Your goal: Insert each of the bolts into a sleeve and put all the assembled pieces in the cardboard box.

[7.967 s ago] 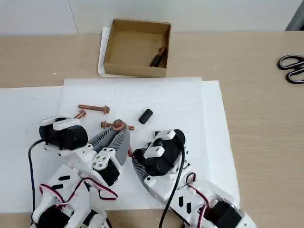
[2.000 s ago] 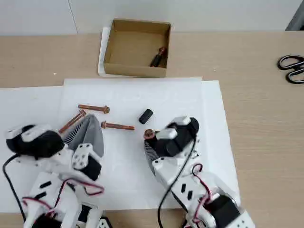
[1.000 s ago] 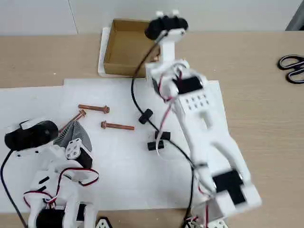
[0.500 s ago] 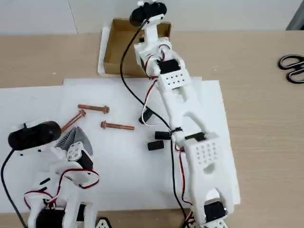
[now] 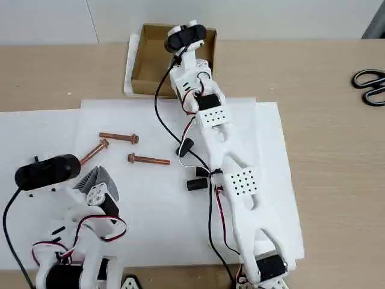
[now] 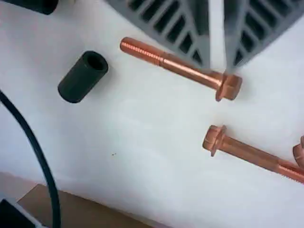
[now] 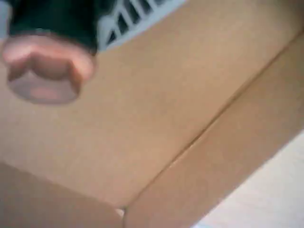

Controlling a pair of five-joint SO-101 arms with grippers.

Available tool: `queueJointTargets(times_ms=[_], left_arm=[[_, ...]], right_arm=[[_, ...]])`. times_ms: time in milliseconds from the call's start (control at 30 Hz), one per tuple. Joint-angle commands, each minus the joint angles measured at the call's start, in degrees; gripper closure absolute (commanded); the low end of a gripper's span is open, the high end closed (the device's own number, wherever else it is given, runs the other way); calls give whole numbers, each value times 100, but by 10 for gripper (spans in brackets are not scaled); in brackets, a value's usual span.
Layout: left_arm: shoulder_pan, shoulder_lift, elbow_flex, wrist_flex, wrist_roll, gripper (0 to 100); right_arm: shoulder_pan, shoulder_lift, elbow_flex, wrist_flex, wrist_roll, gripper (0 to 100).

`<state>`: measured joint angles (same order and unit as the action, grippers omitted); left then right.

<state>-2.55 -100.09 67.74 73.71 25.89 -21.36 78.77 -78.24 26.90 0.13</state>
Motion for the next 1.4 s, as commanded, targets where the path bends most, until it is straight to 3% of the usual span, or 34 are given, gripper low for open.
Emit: queueJointTargets(times_ms=[0,167,400,533,733,900,1133,1367], left_arm=[[-44,35,-136,9,26,994],[-44,35,-136,18,35,994],[-44,35,-136,9,44,994],[-44,26,-136,9,44,994],[-44,9,-145,0,53,994],[-44,9,-145,-18,53,994],[-44,0,-154,-18,62,994],[-44,0,-242,0,246,994]], right_arm=[[13,-57,-624,110,545,928],[31,-48,-633,585,818,790],[136,-66,-888,699,818,786],[198,-66,-1855,1393,809,786],[277,-637,-1811,2404,765,786],[233,-1270,-1811,3846,26,844],[163,-1824,-1811,5886,-167,887],[101,-2202,-1811,7046,-2110,890]])
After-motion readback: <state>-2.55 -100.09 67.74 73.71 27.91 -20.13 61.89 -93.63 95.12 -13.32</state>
